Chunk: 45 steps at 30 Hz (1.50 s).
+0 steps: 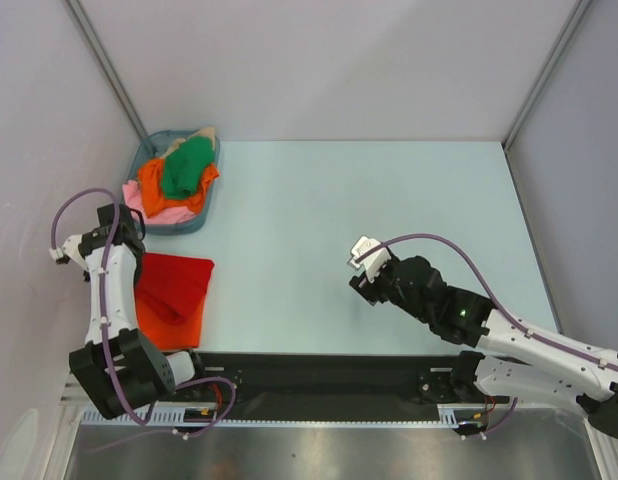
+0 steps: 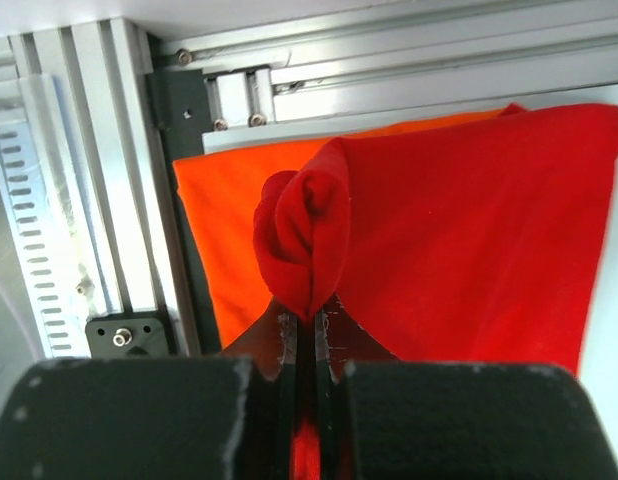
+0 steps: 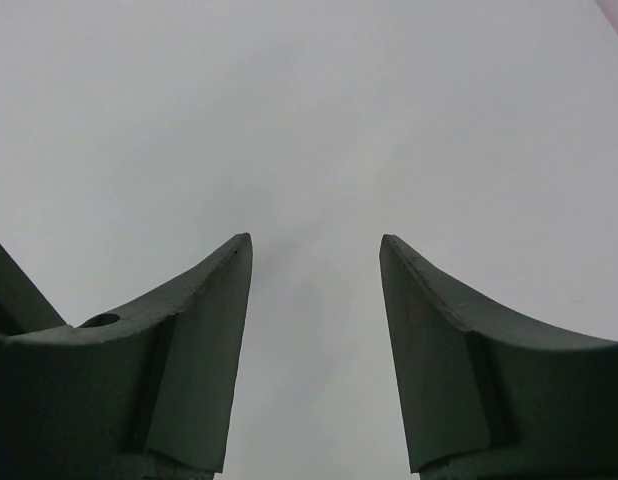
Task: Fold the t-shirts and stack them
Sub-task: Neatly place the folded tshirt to the corner, then reset both grippers
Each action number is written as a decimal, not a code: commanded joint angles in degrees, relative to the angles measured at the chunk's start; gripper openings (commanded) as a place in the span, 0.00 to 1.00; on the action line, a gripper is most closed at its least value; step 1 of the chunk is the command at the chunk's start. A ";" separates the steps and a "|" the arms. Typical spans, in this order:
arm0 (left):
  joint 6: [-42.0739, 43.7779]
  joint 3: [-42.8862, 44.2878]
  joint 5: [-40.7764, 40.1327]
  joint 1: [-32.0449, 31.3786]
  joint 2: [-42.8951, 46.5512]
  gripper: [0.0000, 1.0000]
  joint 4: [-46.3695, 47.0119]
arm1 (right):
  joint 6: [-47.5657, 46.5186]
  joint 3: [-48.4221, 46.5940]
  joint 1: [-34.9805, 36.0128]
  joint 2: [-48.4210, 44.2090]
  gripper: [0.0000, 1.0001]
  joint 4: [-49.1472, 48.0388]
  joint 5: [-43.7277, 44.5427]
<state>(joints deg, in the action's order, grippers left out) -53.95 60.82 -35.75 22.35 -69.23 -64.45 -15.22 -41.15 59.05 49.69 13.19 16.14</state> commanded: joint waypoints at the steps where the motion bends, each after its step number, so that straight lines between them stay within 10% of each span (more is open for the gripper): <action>1: -0.54 -1.49 -0.12 1.38 2.87 0.00 -0.68 | -0.25 0.19 -0.16 -1.61 0.59 -1.50 -0.67; 15: -2.65 -7.20 0.42 4.01 7.18 0.04 -1.38 | -0.07 0.36 0.28 -2.85 0.59 -0.97 -1.02; 21: -1.51 -4.49 -4.32 4.46 12.18 0.99 -1.91 | 0.37 0.63 0.63 -3.29 0.58 -0.71 -0.85; 25: 5.16 0.43 0.75 3.15 14.74 1.00 2.91 | 2.90 0.19 0.63 -3.20 0.59 -0.45 -1.37; 30: 5.88 4.32 5.23 -19.90 12.71 1.00 5.54 | 12.73 1.94 0.54 -2.93 0.59 -4.39 -1.21; 37: 10.71 -15.17 26.59 -47.55 23.84 1.00 37.22 | 40.06 9.32 0.63 -6.35 0.60 -10.20 8.71; 45: -0.61 -50.07 43.38 -60.65 46.62 1.00 68.79 | 71.36 34.18 2.03 -24.01 1.00 -14.07 17.51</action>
<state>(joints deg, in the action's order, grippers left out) -49.17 18.74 -1.83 -35.88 -28.60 -14.15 38.41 -13.13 59.92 31.90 2.46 27.33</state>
